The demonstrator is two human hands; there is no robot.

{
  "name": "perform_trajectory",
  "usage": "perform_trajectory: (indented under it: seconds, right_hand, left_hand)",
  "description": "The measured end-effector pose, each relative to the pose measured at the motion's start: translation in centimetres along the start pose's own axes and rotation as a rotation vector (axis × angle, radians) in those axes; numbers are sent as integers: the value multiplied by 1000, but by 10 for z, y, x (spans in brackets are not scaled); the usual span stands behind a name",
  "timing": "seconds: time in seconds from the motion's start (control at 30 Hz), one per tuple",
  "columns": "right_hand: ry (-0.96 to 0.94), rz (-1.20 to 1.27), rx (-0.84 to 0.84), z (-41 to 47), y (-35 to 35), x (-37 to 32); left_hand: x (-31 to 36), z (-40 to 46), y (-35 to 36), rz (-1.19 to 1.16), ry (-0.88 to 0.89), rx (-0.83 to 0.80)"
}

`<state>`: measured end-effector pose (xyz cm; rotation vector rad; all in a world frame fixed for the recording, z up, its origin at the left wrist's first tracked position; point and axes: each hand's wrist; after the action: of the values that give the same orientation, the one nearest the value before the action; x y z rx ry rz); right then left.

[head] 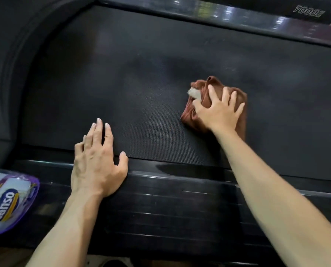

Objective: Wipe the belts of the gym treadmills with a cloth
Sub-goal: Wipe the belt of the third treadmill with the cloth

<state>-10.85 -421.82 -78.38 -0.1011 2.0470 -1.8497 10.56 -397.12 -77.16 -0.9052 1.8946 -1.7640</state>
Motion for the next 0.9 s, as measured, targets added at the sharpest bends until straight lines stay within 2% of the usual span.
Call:
perform_trajectory:
  seconds: [0.1, 0.2, 0.27, 0.4, 0.47, 0.63, 0.7, 0.8, 0.9]
  right_hand:
    - [33, 3, -31, 53, -9, -9]
    - [-96, -4, -113, 85, -9, -36]
    - [-223, -21, -133, 79, -3, -56]
    - [-480, -55, -133, 12, 8, -63]
    - [-448, -44, -109, -16, 6, -38]
    - [44, -6, -37, 0, -14, 36]
    - [145, 14, -45, 35, -21, 38]
    - [71, 20, -104, 81, -24, 13]
    - [-214, -15, -150, 84, -12, -30]
  left_hand:
    - [0, 1, 1, -6, 0, 8]
    - [-1, 1, 1, 3, -4, 1]
    - [-2, 1, 0, 2, -5, 3]
    - [0, 0, 0, 5, -10, 3]
    - [0, 0, 0, 8, -13, 2]
    - [-1, 0, 2, 23, -8, 7]
    - [0, 1, 2, 22, -11, 5]
    - [-1, 1, 2, 7, -14, 8]
    - [0, 0, 0, 0, -19, 6]
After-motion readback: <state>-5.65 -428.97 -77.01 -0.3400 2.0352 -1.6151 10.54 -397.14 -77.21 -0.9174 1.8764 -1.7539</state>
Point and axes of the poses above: each hand's wrist, its own z-axis towards the middle knuckle, its own y-axis out of the palm, x = y × z, and after that the axes turned 15 degrees about -y, right-handed
